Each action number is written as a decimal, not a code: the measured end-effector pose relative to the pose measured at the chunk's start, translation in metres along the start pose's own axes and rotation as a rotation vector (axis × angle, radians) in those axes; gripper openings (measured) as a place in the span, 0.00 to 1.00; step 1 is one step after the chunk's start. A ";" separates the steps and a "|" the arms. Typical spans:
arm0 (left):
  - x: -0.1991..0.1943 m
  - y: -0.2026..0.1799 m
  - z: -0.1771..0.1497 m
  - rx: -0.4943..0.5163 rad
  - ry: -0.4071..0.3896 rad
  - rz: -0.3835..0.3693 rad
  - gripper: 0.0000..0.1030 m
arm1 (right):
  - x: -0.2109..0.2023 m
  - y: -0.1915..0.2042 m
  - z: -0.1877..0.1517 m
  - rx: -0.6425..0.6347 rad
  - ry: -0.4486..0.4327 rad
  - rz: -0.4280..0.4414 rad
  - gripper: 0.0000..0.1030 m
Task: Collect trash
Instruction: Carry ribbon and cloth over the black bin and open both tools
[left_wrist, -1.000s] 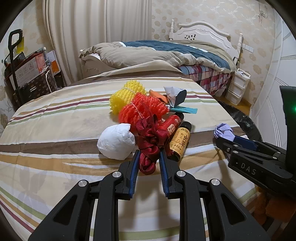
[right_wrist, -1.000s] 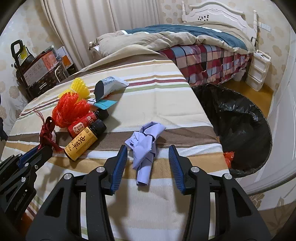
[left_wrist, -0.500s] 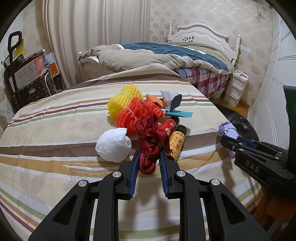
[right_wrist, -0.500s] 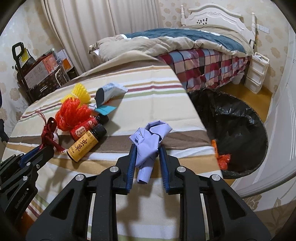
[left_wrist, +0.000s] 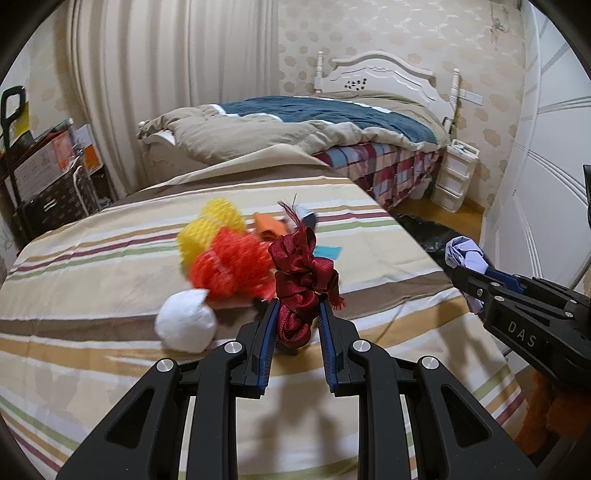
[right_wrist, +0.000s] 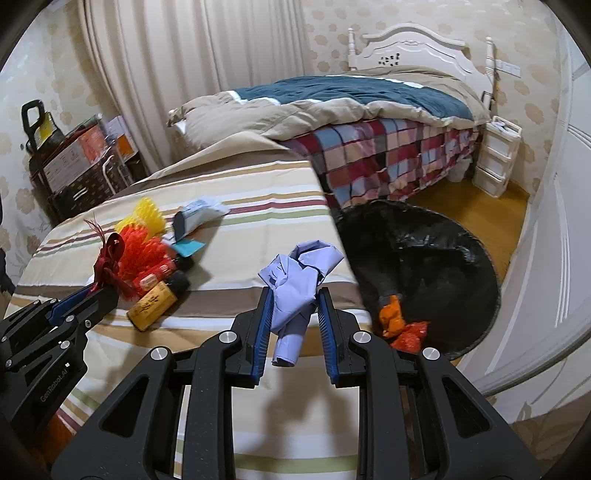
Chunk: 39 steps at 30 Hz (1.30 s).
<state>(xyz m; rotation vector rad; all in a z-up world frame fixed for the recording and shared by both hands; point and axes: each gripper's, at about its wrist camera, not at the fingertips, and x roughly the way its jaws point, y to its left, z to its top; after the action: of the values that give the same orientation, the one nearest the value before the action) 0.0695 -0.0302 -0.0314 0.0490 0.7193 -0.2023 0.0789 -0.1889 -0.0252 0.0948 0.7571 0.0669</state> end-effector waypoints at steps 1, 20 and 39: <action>0.001 -0.003 0.001 0.005 -0.001 -0.005 0.23 | 0.000 -0.003 0.000 0.003 -0.001 -0.004 0.23; 0.056 -0.081 0.036 0.131 0.013 -0.093 0.23 | 0.022 -0.082 0.017 0.091 -0.013 -0.120 0.23; 0.127 -0.145 0.069 0.198 0.067 -0.118 0.23 | 0.060 -0.146 0.031 0.162 0.001 -0.180 0.24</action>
<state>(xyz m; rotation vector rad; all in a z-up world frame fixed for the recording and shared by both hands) 0.1781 -0.2015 -0.0594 0.2035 0.7677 -0.3858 0.1478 -0.3300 -0.0599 0.1798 0.7682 -0.1659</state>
